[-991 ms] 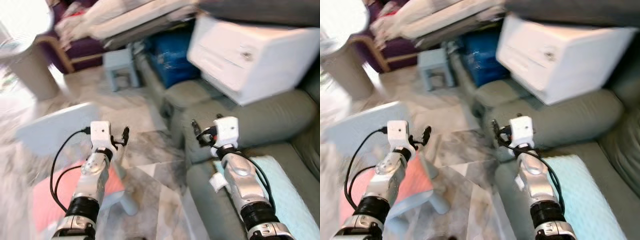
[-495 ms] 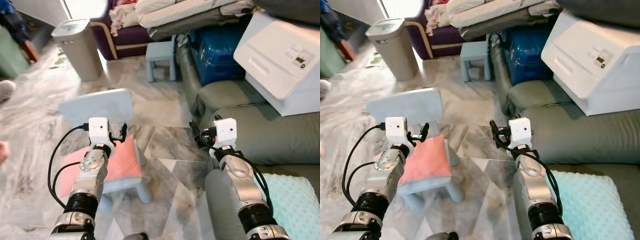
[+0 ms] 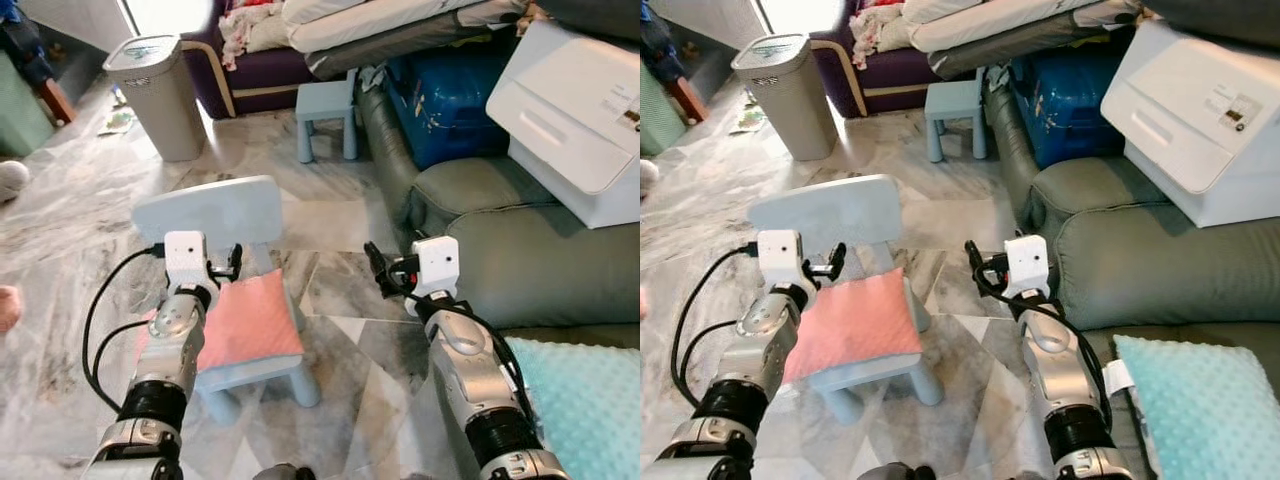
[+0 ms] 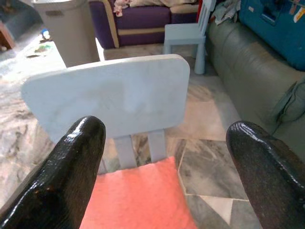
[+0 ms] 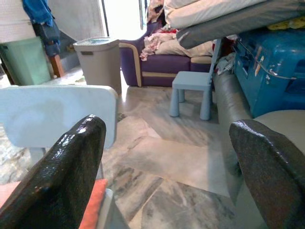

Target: Move the pillow to the sofa

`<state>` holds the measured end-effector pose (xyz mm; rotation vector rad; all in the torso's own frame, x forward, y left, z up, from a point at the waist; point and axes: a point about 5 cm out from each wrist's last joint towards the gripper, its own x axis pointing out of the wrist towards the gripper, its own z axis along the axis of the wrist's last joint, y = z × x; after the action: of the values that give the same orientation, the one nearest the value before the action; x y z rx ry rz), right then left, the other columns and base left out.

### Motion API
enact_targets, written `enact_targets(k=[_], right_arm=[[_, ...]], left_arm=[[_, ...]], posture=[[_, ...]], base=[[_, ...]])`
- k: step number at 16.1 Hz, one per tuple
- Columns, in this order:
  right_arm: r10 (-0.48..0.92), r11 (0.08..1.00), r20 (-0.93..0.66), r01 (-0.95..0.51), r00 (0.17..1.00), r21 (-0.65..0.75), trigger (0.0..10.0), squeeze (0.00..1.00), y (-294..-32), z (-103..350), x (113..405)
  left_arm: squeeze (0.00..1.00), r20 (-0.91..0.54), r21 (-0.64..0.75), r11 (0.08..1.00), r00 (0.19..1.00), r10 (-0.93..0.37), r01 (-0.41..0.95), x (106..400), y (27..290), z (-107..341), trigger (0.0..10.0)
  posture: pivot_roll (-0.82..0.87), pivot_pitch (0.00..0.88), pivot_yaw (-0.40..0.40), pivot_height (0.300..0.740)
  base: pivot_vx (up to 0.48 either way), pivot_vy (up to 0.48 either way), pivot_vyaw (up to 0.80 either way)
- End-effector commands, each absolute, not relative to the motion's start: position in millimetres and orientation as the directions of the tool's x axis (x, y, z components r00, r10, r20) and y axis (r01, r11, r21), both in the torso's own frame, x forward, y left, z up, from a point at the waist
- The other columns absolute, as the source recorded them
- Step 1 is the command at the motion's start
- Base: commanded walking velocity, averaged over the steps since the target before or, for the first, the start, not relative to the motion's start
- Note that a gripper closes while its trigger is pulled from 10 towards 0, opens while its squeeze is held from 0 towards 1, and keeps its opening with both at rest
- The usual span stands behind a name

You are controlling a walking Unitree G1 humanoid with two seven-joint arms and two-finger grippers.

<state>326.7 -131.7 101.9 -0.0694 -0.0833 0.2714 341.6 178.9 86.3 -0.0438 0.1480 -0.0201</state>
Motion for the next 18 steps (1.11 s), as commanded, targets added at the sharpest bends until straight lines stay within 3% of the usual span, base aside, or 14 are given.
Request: enact_targets(k=[1,18], right_arm=[[0.245,0.968,0.075,-0.24,0.967,-0.072,10.0,0.0,-140.1,102.5,325.9],[0.235,0.971,0.086,-0.23,0.968,-0.069,10.0,0.0,-148.0,104.7,325.0]], left_arm=[[0.0,-0.165,-0.046,0.999,0.986,-0.025,0.018,339.7,177.9,82.6,10.0],[0.0,-0.183,-0.051,0.999,0.983,-0.018,0.009,337.0,175.7,77.9,10.0]], posture=[[-0.12,0.082,0.106,0.74],[-0.12,0.09,0.106,0.74]], base=[[0.0,0.476,0.0],[0.0,0.476,0.0]])
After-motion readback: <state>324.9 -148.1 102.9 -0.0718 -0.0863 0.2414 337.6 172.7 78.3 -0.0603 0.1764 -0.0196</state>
